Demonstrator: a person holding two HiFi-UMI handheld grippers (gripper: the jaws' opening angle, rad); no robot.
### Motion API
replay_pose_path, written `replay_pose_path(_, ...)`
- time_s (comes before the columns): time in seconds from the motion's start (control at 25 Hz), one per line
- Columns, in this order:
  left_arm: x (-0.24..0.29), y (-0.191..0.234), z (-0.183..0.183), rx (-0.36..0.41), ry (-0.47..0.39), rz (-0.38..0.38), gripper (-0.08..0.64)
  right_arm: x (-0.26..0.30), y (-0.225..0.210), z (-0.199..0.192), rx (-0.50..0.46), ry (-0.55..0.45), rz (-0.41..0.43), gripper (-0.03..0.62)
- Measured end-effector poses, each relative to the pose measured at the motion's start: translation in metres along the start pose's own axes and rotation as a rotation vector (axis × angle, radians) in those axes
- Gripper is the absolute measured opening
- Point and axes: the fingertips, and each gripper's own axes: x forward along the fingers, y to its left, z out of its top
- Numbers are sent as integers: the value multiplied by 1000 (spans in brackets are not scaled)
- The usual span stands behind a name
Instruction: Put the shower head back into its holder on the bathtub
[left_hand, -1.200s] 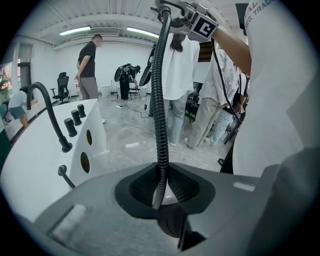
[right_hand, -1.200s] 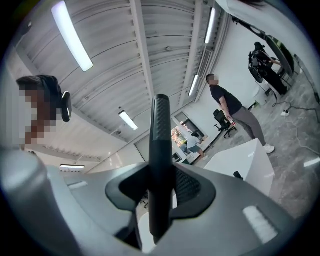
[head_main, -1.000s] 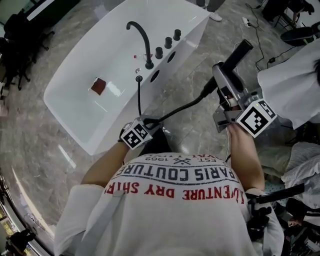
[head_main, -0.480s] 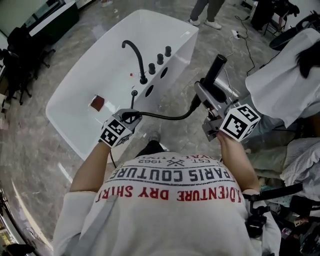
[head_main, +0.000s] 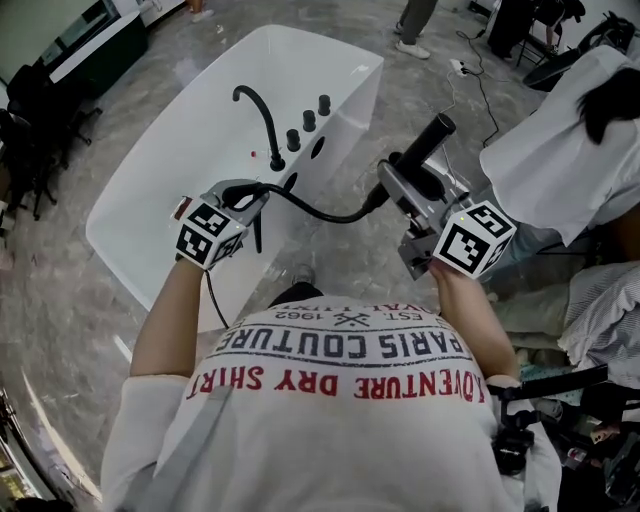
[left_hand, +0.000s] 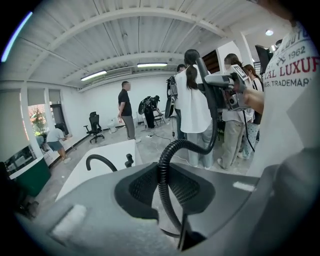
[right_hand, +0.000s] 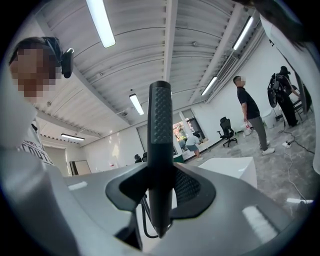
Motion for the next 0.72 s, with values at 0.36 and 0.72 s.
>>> replay_pose_path(0.36,-13,59,46,-41,-96,85,64,8,-25,2,39,1,-62,127)
replay_pose_path(0.72,-16,127,86,-21,-153,127,64,41,-49,17,76,-21,-76,126)
